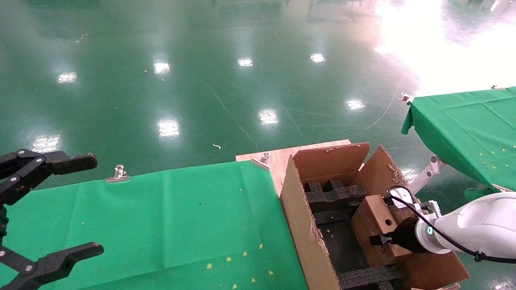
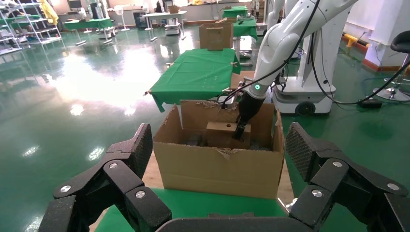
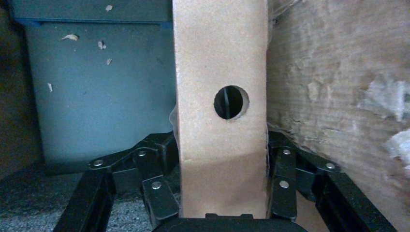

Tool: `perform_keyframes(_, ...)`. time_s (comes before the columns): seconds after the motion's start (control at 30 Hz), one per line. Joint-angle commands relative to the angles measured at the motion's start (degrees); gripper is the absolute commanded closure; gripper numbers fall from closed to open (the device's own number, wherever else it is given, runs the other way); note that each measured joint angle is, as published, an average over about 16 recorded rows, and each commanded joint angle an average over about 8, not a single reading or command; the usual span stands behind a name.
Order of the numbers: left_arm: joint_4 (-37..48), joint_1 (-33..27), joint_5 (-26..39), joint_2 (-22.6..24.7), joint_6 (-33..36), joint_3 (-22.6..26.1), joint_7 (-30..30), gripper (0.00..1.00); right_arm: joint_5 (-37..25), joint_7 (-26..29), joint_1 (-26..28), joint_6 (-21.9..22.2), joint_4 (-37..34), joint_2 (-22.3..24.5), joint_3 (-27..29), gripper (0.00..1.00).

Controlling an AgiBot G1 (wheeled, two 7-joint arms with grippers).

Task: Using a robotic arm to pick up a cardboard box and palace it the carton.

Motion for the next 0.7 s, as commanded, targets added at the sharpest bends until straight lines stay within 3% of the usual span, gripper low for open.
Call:
perform_keyframes(0.03,0.0,0.0,0.0,0.0,0.0,0.0,0.0,0.00,0.0,-0.1,0.1,0.0,-0.1,0.0,0.0,0.00)
perform_keyframes(0.47,0.0,0.0,0.0,0.0,0.0,0.0,0.0,0.00,-0.7,-0.6,2.2,-1.3,2.2,1.7,0.4,0.00)
perform_keyframes(0.7,0.0,0.0,0.0,0.0,0.0,0.0,0.0,0.00,-0.9,-2.0,6.7,-1.5,2.9,2.9,2.3,0.00)
